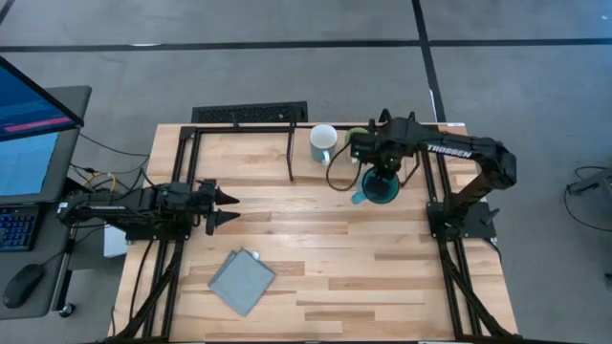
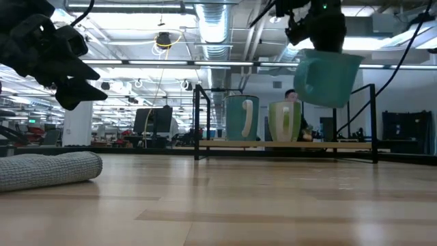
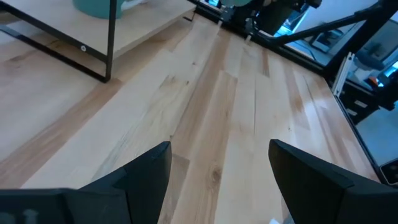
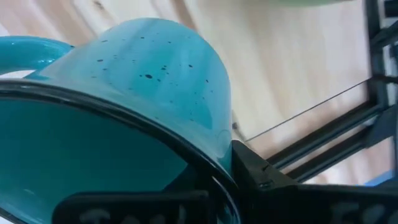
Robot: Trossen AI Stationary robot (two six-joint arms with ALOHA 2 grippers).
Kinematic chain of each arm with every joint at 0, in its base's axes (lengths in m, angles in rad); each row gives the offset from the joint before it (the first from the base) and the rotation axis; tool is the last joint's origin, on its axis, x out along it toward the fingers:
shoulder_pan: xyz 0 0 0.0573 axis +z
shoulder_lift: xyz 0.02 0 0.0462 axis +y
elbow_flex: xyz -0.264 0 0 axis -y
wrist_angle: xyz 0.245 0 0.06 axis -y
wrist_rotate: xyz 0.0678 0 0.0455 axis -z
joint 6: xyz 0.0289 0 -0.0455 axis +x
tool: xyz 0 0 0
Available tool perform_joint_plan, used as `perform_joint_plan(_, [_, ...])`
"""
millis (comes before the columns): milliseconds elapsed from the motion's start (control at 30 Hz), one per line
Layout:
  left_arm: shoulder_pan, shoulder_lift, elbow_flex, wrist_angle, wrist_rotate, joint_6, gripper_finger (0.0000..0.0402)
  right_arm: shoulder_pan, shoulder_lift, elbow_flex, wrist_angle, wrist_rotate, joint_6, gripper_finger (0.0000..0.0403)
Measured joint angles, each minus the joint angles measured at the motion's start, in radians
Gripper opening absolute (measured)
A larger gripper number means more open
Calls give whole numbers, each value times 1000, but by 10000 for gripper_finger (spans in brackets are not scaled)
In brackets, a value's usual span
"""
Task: Stack small to large cups/mugs on shelf
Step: Put the blue mug on the shelf
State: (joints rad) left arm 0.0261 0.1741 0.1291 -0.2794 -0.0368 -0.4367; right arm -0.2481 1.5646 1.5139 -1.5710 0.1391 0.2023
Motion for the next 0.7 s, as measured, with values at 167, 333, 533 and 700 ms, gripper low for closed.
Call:
perform_joint_plan(167, [0, 0, 0, 0, -2, -27, 261, -69, 0, 0, 0, 45, -142, 38])
perform_joint_plan(333, [0, 0, 0, 0, -4, -48, 261, -141, 0, 0, 0, 57, -256, 38])
perform_joint_plan(533, [0, 0, 0, 0, -57, -51, 261, -217, 0, 0, 0, 125, -403, 38])
perform_joint_plan(700, [0, 0, 0, 0, -84, -52, 261, -287, 0, 0, 17, 132, -519, 38])
